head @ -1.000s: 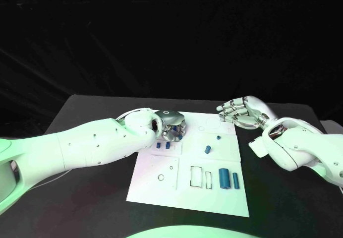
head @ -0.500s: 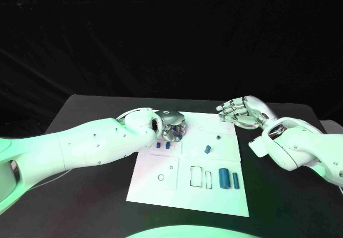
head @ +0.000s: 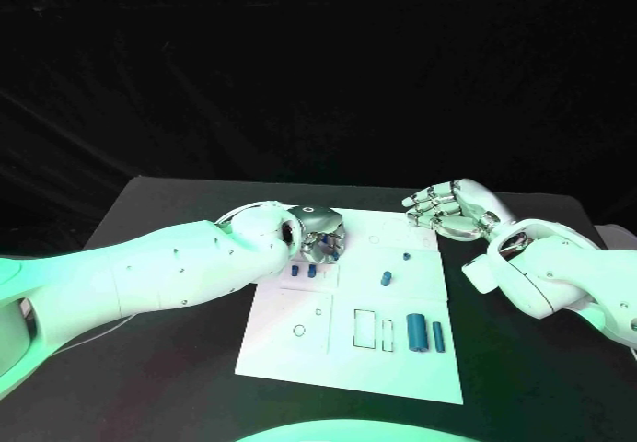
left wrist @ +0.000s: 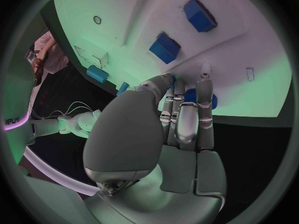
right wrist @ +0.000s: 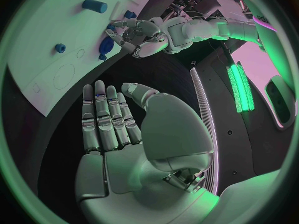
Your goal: Assemble the parts on the task board
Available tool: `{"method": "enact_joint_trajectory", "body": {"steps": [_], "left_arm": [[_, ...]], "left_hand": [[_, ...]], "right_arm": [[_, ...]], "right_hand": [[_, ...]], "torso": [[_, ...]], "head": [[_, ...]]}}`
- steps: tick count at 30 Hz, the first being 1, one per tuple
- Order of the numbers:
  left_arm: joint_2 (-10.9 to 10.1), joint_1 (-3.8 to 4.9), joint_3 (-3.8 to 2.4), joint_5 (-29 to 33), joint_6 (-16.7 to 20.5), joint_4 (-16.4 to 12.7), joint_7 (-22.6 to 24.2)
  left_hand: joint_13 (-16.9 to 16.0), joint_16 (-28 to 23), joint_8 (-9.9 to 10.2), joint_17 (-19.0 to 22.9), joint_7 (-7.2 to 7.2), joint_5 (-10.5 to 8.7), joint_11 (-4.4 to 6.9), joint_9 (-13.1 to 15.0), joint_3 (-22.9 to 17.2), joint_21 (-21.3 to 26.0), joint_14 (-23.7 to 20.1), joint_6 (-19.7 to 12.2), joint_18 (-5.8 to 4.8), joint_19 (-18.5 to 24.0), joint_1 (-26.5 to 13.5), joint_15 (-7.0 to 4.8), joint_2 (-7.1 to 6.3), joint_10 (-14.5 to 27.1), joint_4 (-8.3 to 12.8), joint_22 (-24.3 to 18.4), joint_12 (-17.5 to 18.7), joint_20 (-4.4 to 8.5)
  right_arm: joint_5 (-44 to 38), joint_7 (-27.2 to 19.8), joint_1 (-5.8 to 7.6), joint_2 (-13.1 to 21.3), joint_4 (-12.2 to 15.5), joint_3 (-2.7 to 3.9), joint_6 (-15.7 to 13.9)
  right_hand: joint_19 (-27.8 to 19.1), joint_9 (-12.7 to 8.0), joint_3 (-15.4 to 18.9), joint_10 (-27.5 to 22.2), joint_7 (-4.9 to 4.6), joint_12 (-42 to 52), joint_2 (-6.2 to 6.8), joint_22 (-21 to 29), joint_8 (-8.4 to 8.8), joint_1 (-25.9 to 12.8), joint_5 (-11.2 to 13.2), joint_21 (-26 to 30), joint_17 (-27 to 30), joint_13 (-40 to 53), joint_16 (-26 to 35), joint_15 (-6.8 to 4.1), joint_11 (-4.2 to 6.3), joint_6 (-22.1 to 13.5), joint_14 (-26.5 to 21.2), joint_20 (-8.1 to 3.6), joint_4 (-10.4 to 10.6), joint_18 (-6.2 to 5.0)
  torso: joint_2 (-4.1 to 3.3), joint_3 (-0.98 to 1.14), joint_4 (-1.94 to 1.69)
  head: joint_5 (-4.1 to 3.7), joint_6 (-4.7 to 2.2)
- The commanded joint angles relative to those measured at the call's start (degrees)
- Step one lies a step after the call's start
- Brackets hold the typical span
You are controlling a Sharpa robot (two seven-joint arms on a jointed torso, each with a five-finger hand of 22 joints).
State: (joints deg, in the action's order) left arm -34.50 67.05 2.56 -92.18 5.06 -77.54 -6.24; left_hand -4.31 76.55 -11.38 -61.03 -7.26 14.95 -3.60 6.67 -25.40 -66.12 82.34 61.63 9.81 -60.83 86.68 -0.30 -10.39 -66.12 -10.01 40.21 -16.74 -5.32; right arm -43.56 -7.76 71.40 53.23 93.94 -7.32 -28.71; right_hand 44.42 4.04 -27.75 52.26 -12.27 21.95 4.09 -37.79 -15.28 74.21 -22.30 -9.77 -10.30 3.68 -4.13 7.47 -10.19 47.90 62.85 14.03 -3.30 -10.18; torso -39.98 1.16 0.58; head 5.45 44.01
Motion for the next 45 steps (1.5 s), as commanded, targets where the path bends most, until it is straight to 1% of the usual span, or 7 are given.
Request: {"method": "enact_joint_trajectory", "body": {"steps": [1,6,11,20,23,32,45], "left_arm": [[-0.24,-0.12,-0.06,1.2,0.84,-0.14,0.58],[-0.85,-0.13,-0.24,1.78,1.48,-0.74,0.54],[-1.81,-0.12,-0.83,2.1,1.85,-1.82,0.39],[-5.54,-0.09,-2.34,3.64,2.77,-5.56,-0.14],[-7.02,-0.07,-2.62,4.22,2.59,-6.65,-0.47],[-9.64,-0.06,-2.84,5.11,1.57,-7.12,-1.28],[-9.91,-0.07,-2.84,5.24,0.43,-6.18,-1.94]], "left_hand": [[0.02,0.2,0.23,0.09,-0.08,-0.06,-0.06,0.02,-0.39,-0.39,0.34,0.44,-0.42,-0.5,-0.53,-0.19,0.25,-0.55,0.04,0.12,0.37,-0.01],[0.03,0.22,0.37,0.09,-0.15,-0.06,-0.09,-0.01,-0.39,-0.43,0.35,0.49,-0.41,-0.5,-0.61,-0.17,0.18,-0.68,0.11,0.16,0.66,0.01],[0.04,0.17,0.65,0.26,-0.25,-0.1,-0.15,-0.09,-0.23,-0.49,0.31,0.58,-0.42,-0.46,-0.92,-0.12,-0.17,-0.96,0.17,0.18,1.2,0.01],[0.02,0.24,0.79,0.17,-0.26,-0.1,-0.17,-0.12,-0.15,-0.6,0.36,0.72,-0.44,-0.55,-1.09,-0.11,-0.34,-1.19,0.2,0.34,1.5,0.01],[0.02,0.24,0.81,0.18,-0.26,-0.1,-0.16,-0.12,-0.14,-0.63,0.37,0.77,-0.45,-0.58,-1.12,-0.11,-0.35,-1.26,0.21,0.39,1.57,0.01],[0.0,0.22,0.87,0.26,-0.25,-0.09,-0.14,-0.13,-0.12,-0.65,0.37,0.89,-0.45,-0.59,-1.2,-0.11,-0.39,-1.41,0.21,0.41,1.73,0.01],[-0.08,0.11,1.11,0.61,-0.12,-0.13,-0.06,-0.17,0.17,-0.65,0.33,1.3,-0.45,-0.54,-1.7,-0.16,-0.76,-1.99,0.11,0.38,2.34,0.01]], "right_arm": [[-0.57,-0.27,-0.05,-0.05,-0.03,0.0,0.71],[-0.57,-0.29,-0.1,-0.12,-0.13,0.0,0.71],[-0.57,-0.29,-0.2,-0.22,-0.24,0.0,0.73],[-0.57,-0.29,-0.35,-0.27,-0.4,0.0,0.72],[-0.57,-0.28,-0.4,-0.25,-0.43,0.0,0.73],[-0.57,-0.28,-0.54,-0.22,-0.47,0.0,0.75],[-0.57,-0.26,-0.69,-0.18,-0.45,0.0,0.74]], "right_hand": [[-0.01,0.01,-0.45,-0.31,-1.54,0.23,0.12,0.08,-0.27,-0.04,-0.2,0.2,0.06,-0.02,0.25,0.27,0.01,-0.29,-0.1,0.25,-0.03,-0.23],[0.01,0.01,-0.46,-0.3,-1.53,0.25,0.12,0.11,-0.31,-0.04,-0.2,0.22,0.07,-0.02,0.24,0.26,0.02,-0.28,-0.08,0.25,-0.03,-0.23],[0.01,0.02,-0.46,-0.3,-1.53,0.25,0.12,0.12,-0.32,-0.04,-0.2,0.23,0.07,-0.02,0.24,0.26,0.02,-0.28,-0.08,0.25,-0.03,-0.23],[0.01,0.02,-0.46,-0.3,-1.53,0.25,0.12,0.12,-0.32,-0.04,-0.2,0.23,0.07,-0.02,0.24,0.26,0.02,-0.28,-0.08,0.25,-0.03,-0.23],[0.01,0.02,-0.46,-0.3,-1.53,0.25,0.12,0.12,-0.32,-0.04,-0.2,0.23,0.07,-0.02,0.24,0.26,0.02,-0.28,-0.08,0.25,-0.03,-0.23],[0.01,0.02,-0.46,-0.3,-1.53,0.25,0.12,0.12,-0.32,-0.04,-0.2,0.23,0.07,-0.02,0.24,0.26,0.02,-0.28,-0.08,0.25,-0.03,-0.23],[0.01,0.02,-0.46,-0.3,-1.53,0.25,0.12,0.12,-0.32,-0.04,-0.2,0.23,0.07,-0.02,0.24,0.26,0.02,-0.28,-0.08,0.25,-0.03,-0.23]], "torso": [[0.0,-0.01,-0.05],[0.0,-0.04,-0.04],[-0.02,-0.05,-0.07],[0.02,-0.05,-0.14],[0.03,-0.01,-0.13],[0.01,-0.04,-0.1],[-0.07,0.05,0.03]], "head": [[0.03,-0.12],[0.07,-0.21],[0.13,-0.32],[0.17,-0.4],[0.14,-0.41],[0.23,-0.47],[0.34,-0.42]]}}
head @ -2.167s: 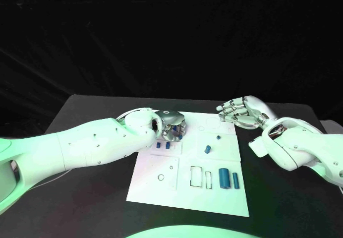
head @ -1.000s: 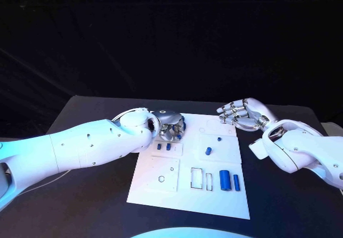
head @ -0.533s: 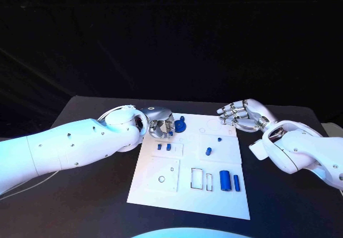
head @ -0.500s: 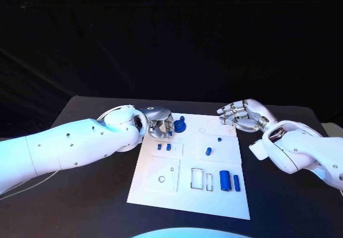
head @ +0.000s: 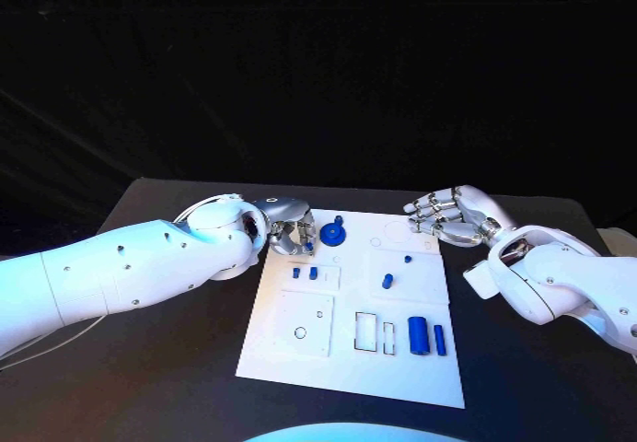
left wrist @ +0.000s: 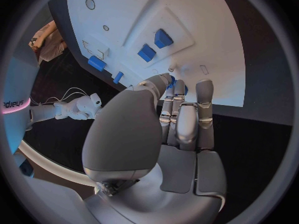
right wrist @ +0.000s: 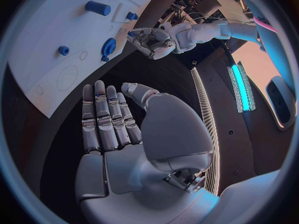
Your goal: Assemble the parts on the task board
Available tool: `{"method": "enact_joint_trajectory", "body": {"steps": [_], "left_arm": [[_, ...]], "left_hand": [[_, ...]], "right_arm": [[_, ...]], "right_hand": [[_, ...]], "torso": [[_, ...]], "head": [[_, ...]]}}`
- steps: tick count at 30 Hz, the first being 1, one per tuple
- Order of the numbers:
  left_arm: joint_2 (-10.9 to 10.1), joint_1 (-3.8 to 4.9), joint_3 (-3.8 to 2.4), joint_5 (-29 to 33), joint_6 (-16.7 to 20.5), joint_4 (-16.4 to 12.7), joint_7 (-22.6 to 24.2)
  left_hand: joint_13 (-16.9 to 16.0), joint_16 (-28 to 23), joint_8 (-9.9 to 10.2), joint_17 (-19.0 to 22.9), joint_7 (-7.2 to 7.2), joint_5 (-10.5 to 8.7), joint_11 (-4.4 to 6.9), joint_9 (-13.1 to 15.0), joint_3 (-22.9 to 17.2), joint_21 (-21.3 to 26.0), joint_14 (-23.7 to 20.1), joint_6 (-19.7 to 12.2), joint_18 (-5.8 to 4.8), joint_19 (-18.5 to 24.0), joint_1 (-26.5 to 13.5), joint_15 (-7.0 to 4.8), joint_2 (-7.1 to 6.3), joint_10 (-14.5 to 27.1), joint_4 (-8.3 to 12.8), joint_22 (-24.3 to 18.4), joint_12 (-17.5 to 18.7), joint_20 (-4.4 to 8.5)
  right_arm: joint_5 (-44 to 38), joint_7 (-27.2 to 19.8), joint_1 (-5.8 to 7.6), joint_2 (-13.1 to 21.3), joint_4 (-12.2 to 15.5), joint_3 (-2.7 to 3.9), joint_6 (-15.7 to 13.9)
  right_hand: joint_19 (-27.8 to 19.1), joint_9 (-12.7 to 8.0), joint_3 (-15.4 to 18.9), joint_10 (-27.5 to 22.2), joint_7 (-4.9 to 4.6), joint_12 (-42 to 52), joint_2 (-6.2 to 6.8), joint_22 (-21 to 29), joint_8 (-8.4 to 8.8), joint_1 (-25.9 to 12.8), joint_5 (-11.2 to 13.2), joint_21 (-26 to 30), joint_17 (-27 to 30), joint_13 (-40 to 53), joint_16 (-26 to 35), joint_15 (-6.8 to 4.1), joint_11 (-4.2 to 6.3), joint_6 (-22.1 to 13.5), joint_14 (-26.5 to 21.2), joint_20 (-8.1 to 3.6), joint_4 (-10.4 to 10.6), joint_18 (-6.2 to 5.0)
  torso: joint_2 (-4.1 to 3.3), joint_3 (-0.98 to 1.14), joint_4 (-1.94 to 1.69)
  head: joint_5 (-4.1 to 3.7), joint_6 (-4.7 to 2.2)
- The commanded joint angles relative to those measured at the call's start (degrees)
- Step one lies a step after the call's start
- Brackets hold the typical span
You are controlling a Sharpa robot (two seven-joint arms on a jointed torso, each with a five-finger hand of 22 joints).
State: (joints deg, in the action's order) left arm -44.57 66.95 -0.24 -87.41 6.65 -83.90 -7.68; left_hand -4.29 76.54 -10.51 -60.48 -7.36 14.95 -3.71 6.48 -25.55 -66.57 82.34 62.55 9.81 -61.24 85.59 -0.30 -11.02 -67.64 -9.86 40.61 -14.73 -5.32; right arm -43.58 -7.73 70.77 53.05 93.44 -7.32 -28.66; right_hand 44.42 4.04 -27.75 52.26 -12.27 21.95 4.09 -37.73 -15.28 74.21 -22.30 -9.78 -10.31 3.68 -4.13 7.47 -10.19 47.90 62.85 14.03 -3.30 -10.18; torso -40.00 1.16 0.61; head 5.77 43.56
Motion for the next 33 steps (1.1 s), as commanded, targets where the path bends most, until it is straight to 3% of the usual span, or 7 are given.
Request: {"method": "enact_joint_trajectory", "body": {"steps": [1,33], "left_arm": [[0.18,0.03,-0.04,0.48,-1.2,0.23,-0.51],[1.7,-0.05,0.18,0.92,-3.17,1.79,0.01]], "left_hand": [[-0.1,0.11,0.25,0.05,-0.02,-0.13,0.05,0.02,0.32,-0.2,0.33,0.38,-0.45,-0.14,-0.6,-0.16,-0.13,-0.47,-0.05,-0.02,0.33,0.01],[-0.15,-0.07,0.36,0.46,0.04,-0.12,0.1,0.0,0.41,-0.12,0.22,0.59,-0.42,-0.02,-0.79,-0.2,-0.13,-0.77,-0.12,-0.17,0.61,0.03]], "right_arm": [[-0.55,-0.3,-0.06,0.01,0.05,0.0,0.69],[-0.55,-0.24,-0.08,-0.14,0.08,0.0,0.58]], "right_hand": [[0.01,0.01,-0.46,-0.3,-1.53,0.26,0.12,0.07,-0.32,-0.04,-0.2,0.23,0.08,-0.02,0.24,0.26,0.02,-0.28,-0.08,0.25,-0.03,-0.23],[0.06,0.02,-0.49,-0.32,-1.52,0.31,0.11,0.21,-0.42,-0.03,-0.19,0.34,0.13,-0.03,0.24,0.26,0.02,-0.29,-0.07,0.26,-0.06,-0.22]], "torso": [[-0.06,0.04,0.0],[-0.03,0.04,-0.02]], "head": [[0.04,0.03],[0.17,0.26]]}}
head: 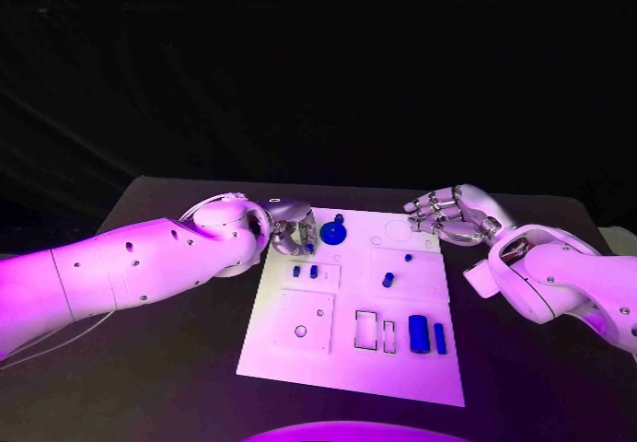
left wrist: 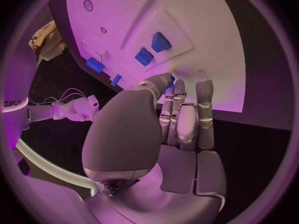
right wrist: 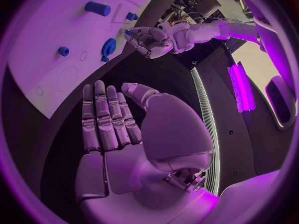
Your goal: Assemble the parts on the task board
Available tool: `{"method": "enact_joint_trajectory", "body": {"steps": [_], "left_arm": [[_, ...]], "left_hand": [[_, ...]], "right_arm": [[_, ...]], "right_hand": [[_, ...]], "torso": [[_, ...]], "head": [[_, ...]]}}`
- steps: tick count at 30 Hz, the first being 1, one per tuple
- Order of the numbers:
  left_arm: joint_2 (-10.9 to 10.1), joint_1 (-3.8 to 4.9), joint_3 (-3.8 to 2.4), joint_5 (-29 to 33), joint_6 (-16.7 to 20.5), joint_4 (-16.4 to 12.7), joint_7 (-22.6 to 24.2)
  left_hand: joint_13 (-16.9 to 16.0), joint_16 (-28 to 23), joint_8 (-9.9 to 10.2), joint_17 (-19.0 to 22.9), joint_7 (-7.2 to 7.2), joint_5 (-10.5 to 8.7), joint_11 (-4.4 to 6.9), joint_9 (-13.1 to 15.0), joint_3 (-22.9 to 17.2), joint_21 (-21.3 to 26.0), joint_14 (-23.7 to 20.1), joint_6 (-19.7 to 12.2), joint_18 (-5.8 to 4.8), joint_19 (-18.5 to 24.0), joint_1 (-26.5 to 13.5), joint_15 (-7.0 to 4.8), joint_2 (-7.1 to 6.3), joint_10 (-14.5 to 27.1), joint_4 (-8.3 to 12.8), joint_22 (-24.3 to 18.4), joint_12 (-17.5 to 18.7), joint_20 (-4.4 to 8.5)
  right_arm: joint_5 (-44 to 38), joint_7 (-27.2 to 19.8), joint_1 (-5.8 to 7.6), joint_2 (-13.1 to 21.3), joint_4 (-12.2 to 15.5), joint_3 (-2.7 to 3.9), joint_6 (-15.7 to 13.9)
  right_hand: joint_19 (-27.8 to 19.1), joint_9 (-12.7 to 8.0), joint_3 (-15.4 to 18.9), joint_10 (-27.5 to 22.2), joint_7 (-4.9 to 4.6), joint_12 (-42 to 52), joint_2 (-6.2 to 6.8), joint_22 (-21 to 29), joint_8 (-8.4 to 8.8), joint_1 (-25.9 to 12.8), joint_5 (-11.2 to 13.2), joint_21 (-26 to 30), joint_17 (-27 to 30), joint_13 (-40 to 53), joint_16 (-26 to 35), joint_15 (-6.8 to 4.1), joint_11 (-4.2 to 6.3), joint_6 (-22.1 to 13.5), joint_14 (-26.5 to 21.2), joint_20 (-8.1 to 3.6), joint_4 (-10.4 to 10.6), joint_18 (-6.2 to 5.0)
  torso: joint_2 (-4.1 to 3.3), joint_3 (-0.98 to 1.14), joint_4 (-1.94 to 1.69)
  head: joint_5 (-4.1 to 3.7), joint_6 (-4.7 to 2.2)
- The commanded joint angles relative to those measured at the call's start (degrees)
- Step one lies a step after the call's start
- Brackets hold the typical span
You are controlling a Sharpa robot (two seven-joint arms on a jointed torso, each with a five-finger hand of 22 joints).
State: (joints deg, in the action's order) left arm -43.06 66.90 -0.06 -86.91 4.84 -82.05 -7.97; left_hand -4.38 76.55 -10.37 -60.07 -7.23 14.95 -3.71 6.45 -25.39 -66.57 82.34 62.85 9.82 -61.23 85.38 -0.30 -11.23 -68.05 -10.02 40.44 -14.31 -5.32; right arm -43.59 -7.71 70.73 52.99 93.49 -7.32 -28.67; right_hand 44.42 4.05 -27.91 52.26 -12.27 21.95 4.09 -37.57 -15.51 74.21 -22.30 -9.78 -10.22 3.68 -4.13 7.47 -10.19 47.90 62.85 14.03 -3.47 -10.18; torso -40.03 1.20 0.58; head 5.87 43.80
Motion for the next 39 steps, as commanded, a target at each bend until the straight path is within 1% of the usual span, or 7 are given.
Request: {"method": "enact_joint_trajectory", "body": {"steps": [1,13,23,24,32,35,39], "left_arm": [[0.23,0.0,0.01,0.43,-1.49,-0.04,0.31],[0.76,-0.11,0.13,0.46,-2.32,0.52,0.23],[0.91,-0.22,0.15,0.47,-2.67,0.63,0.07],[0.92,-0.23,0.16,0.47,-2.71,0.64,0.04],[0.91,-0.25,0.19,0.47,-2.91,0.69,-0.18],[0.91,-0.26,0.2,0.47,-2.91,0.76,-0.36],[0.88,-0.27,0.2,0.47,-2.96,0.82,-0.92]], "left_hand": [[-0.07,-0.07,0.22,0.05,-0.08,-0.12,0.09,0.03,0.25,-0.13,0.22,0.29,-0.42,-0.02,-0.59,-0.2,0.08,-0.36,0.04,0.0,0.18,0.03],[-0.08,-0.06,0.25,0.02,-0.06,-0.1,0.12,0.03,0.23,-0.12,0.23,0.36,-0.41,0.0,-0.54,-0.22,0.13,-0.44,0.07,-0.01,0.25,0.04],[-0.1,-0.11,0.28,0.14,-0.06,-0.09,0.14,0.03,0.21,-0.09,0.19,0.42,-0.4,0.04,-0.5,-0.23,0.19,-0.51,0.1,-0.07,0.34,0.05],[-0.1,-0.11,0.28,0.14,-0.06,-0.09,0.14,0.03,0.21,-0.09,0.19,0.42,-0.4,0.04,-0.5,-0.23,0.19,-0.51,0.1,-0.07,0.34,0.05],[-0.1,-0.05,0.31,-0.01,-0.07,-0.1,0.14,0.02,0.21,-0.09,0.22,0.43,-0.4,0.04,-0.52,-0.24,0.2,-0.54,0.1,-0.06,0.4,0.06],[-0.11,0.01,0.47,-0.13,-0.16,-0.11,0.08,-0.03,0.28,-0.05,0.24,0.35,-0.39,0.09,-0.6,-0.22,0.13,-0.53,0.08,-0.12,0.59,0.07],[-0.09,-0.01,1.29,-0.07,-0.64,-0.09,-0.26,-0.34,0.37,0.0,0.18,-0.37,-0.4,0.16,-0.77,0.01,-0.05,-0.3,0.04,-0.22,1.43,0.04]], "right_arm": [[-0.54,-0.27,-0.05,-0.09,0.03,0.01,0.59],[-0.54,-0.28,-0.05,-0.1,0.04,0.01,0.61],[-0.54,-0.29,-0.06,-0.09,0.05,0.01,0.55],[-0.54,-0.3,-0.06,-0.09,0.05,0.01,0.55],[-0.54,-0.3,-0.06,-0.1,0.01,0.01,0.55],[-0.54,-0.3,-0.06,-0.11,0.0,0.01,0.55],[-0.54,-0.26,-0.06,-0.08,-0.01,0.01,0.55]], "right_hand": [[0.06,0.02,-0.33,-0.32,-1.52,0.31,0.11,0.05,-0.18,-0.03,-0.19,0.34,0.05,-0.03,0.24,0.26,0.02,-0.29,-0.07,0.26,0.11,-0.23],[0.06,0.02,-0.33,-0.32,-1.52,0.31,0.11,0.05,-0.18,-0.03,-0.19,0.34,0.05,-0.03,0.24,0.26,0.02,-0.29,-0.07,0.26,0.11,-0.23],[0.1,0.02,-0.35,-0.32,-1.52,0.35,0.09,0.13,-0.24,-0.04,-0.19,0.4,0.08,-0.04,0.24,0.26,0.03,-0.31,-0.05,0.26,0.12,-0.23],[0.1,0.02,-0.35,-0.32,-1.52,0.35,0.09,0.13,-0.24,-0.04,-0.19,0.4,0.08,-0.04,0.24,0.26,0.03,-0.31,-0.05,0.26,0.12,-0.23],[0.09,0.02,-0.35,-0.33,-1.52,0.35,0.09,0.14,-0.25,-0.04,-0.19,0.41,0.08,-0.04,0.24,0.26,0.03,-0.31,-0.05,0.26,0.12,-0.22],[0.09,0.02,-0.35,-0.33,-1.52,0.35,0.09,0.14,-0.25,-0.04,-0.19,0.41,0.08,-0.04,0.24,0.26,0.03,-0.31,-0.05,0.26,0.12,-0.22],[0.09,0.02,-0.35,-0.33,-1.52,0.35,0.09,0.14,-0.25,-0.04,-0.19,0.41,0.08,-0.04,0.24,0.26,0.03,-0.31,-0.05,0.26,0.12,-0.22]], "torso": [[0.0,0.01,0.01],[-0.03,-0.02,0.05],[0.01,0.02,0.01],[0.03,-0.01,0.02],[0.04,0.0,0.02],[0.02,0.01,0.02],[-0.01,-0.02,0.03]], "head": [[0.07,0.02],[0.04,0.18],[0.03,0.25],[0.03,0.28],[0.11,0.27],[0.09,0.22],[0.12,0.3]]}}
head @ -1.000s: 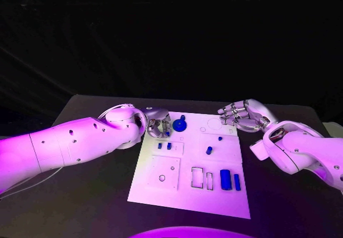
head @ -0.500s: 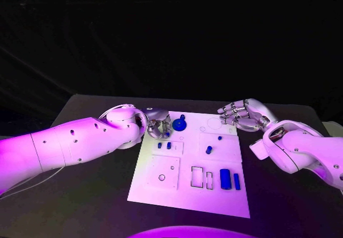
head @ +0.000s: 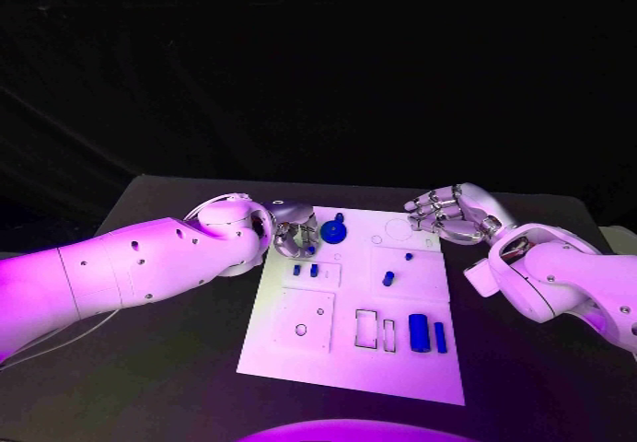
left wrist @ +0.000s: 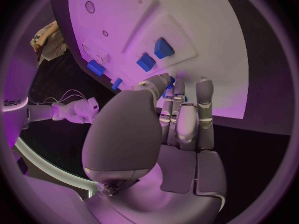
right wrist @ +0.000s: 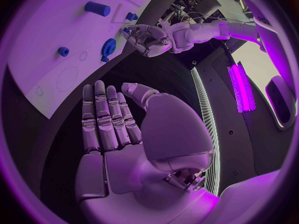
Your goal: Assemble the parts on the task board
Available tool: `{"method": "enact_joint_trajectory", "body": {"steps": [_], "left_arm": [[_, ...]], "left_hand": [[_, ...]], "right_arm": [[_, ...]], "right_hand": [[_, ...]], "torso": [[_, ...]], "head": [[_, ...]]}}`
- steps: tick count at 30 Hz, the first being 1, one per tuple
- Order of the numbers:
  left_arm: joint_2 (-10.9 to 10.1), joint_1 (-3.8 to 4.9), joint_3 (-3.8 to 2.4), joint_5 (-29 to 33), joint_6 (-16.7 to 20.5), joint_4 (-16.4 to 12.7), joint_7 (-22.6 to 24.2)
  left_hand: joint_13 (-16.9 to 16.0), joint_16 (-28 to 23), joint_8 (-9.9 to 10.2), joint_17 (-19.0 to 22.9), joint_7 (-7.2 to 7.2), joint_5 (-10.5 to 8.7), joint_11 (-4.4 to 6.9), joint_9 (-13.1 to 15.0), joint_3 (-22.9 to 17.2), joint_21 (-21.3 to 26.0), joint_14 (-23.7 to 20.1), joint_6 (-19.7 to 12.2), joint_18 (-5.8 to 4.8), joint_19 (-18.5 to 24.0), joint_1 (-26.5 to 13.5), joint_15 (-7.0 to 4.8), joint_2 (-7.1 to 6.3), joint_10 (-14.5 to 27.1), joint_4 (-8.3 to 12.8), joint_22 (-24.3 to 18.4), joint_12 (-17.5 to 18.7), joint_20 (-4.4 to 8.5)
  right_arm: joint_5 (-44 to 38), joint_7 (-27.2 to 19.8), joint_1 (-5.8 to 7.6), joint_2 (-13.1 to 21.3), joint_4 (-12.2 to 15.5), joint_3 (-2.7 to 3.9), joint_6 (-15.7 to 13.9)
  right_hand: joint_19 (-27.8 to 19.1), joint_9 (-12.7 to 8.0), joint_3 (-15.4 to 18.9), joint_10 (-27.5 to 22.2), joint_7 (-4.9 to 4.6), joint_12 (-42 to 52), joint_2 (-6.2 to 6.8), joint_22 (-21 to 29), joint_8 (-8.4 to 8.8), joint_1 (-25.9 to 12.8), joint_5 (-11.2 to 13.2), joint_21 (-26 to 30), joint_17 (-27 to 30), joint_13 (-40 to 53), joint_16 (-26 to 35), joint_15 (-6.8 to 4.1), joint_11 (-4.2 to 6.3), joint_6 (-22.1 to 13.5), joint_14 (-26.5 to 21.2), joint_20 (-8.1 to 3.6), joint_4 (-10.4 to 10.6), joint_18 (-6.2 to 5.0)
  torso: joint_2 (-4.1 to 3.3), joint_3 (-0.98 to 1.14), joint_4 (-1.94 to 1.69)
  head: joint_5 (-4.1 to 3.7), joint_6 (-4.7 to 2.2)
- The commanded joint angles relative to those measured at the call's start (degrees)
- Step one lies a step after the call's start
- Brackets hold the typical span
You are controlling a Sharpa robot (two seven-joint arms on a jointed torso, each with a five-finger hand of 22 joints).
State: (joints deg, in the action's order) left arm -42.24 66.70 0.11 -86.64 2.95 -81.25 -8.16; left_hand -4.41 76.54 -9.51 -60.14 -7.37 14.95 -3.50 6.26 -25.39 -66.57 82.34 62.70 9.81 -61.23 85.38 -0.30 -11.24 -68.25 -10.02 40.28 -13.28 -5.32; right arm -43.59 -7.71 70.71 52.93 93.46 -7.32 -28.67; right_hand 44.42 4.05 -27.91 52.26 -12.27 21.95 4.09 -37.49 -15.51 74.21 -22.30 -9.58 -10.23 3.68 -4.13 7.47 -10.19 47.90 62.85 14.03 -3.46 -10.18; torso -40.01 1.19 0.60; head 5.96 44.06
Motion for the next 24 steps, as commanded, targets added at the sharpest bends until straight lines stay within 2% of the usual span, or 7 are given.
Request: {"method": "enact_joint_trajectory", "body": {"steps": [1,24], "left_arm": [[0.05,-0.06,0.03,0.2,-1.07,0.02,-0.82],[-0.19,-0.08,0.03,0.2,-0.51,-0.01,-1.55]], "left_hand": [[-0.06,0.02,0.73,-0.04,-0.65,-0.08,-0.57,-0.27,0.36,-0.01,0.19,-0.51,-0.4,0.15,-0.78,0.09,-0.09,-0.09,0.05,-0.07,0.61,0.02],[-0.61,-0.21,4.36,0.81,-0.9,-0.04,-0.7,-2.01,0.42,0.33,-0.02,-4.13,-0.27,0.4,-1.53,0.25,-1.13,-0.99,-0.6,-0.73,2.67,-0.18]], "right_arm": [[-0.54,-0.25,-0.03,-0.01,0.01,0.01,0.55],[-0.57,0.06,-0.05,0.02,-0.16,0.01,0.64]], "right_hand": [[0.04,0.01,-0.35,-0.34,-1.52,0.37,0.12,0.15,-0.29,-0.07,-0.19,0.31,0.12,-0.04,0.24,0.27,0.02,-0.33,-0.05,0.29,0.12,-0.2],[-0.76,0.01,-0.51,-0.38,-1.53,0.57,0.22,0.88,-0.61,-0.17,-0.21,1.25,0.33,-0.05,0.28,0.38,0.01,-0.46,-0.14,0.49,0.1,-0.08]], "torso": [[-0.04,-0.02,0.01],[0.0,-0.04,-0.02]], "head": [[0.02,0.0],[-0.03,-0.06]]}}
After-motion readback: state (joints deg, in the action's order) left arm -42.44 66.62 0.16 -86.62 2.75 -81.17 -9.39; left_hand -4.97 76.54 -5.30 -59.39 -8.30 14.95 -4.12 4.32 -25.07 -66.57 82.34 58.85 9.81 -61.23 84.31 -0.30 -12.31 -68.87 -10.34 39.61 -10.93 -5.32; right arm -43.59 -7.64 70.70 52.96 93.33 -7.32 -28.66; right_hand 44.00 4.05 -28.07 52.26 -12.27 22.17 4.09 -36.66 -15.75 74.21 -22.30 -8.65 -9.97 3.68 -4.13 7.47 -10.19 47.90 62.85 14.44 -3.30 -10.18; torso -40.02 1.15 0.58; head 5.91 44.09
